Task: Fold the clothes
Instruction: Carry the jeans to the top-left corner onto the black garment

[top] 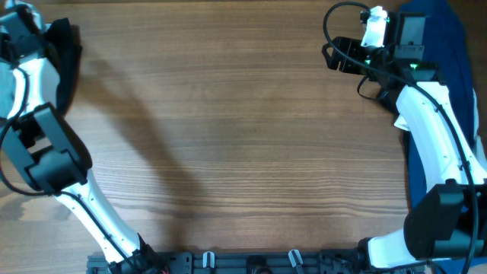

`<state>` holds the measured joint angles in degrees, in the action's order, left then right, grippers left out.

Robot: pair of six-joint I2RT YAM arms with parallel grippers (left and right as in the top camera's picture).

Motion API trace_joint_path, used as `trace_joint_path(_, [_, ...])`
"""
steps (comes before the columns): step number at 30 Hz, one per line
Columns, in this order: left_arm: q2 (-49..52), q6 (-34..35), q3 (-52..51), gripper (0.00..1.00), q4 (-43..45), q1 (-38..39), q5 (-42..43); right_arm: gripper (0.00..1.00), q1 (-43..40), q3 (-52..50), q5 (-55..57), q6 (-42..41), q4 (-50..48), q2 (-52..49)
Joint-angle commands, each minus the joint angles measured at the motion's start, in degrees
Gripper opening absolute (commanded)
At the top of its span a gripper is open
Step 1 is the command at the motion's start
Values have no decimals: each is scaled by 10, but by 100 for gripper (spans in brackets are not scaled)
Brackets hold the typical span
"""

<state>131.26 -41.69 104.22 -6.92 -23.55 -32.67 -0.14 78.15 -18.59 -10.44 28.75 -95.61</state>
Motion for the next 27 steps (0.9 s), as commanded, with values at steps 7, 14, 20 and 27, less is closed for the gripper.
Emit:
trace_joint_path(7, [3, 64, 20, 100, -139, 80, 56, 85, 3, 2, -9, -5, 2, -6])
trace_joint_path(14, [-53, 152, 20, 100, -155, 121, -24, 86, 3, 2, -9, -5, 19, -6])
trace_joint_path(20, [-132, 275, 20, 100, -189, 99, 30, 86, 3, 2, -9, -5, 22, -6])
trace_joint_path(27, [-125, 501, 19, 98, -184, 31, 107, 85, 3, 2, -18, -5, 22, -6])
